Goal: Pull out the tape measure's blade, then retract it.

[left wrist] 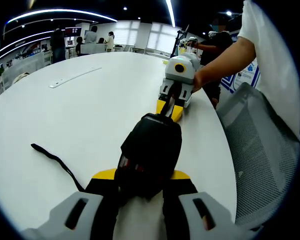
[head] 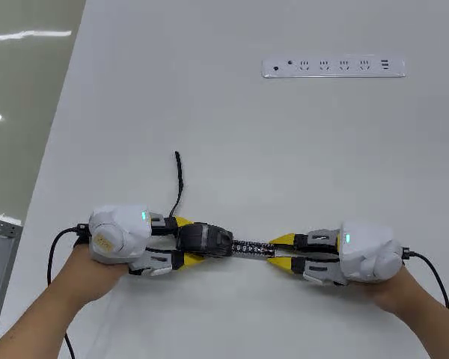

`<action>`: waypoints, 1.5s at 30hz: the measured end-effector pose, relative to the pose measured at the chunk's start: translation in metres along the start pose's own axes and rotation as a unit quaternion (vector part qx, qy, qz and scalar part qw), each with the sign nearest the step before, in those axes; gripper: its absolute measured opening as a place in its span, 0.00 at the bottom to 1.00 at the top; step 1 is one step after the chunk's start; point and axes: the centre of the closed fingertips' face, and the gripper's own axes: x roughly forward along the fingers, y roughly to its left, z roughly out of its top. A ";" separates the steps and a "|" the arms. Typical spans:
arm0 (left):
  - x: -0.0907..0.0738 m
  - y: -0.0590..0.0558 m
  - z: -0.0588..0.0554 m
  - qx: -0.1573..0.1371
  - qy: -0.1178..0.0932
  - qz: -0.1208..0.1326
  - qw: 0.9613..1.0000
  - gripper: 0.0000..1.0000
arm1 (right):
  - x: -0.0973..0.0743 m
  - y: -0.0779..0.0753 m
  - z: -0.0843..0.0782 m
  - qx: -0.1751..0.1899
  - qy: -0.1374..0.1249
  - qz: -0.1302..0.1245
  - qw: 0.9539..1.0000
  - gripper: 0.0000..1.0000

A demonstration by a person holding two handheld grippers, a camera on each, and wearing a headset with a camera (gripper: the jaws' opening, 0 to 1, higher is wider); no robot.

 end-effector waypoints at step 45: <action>0.001 0.001 0.000 -0.003 0.002 0.002 1.000 0.30 | -0.042 -0.005 -0.016 0.013 0.001 -0.027 1.000 0.10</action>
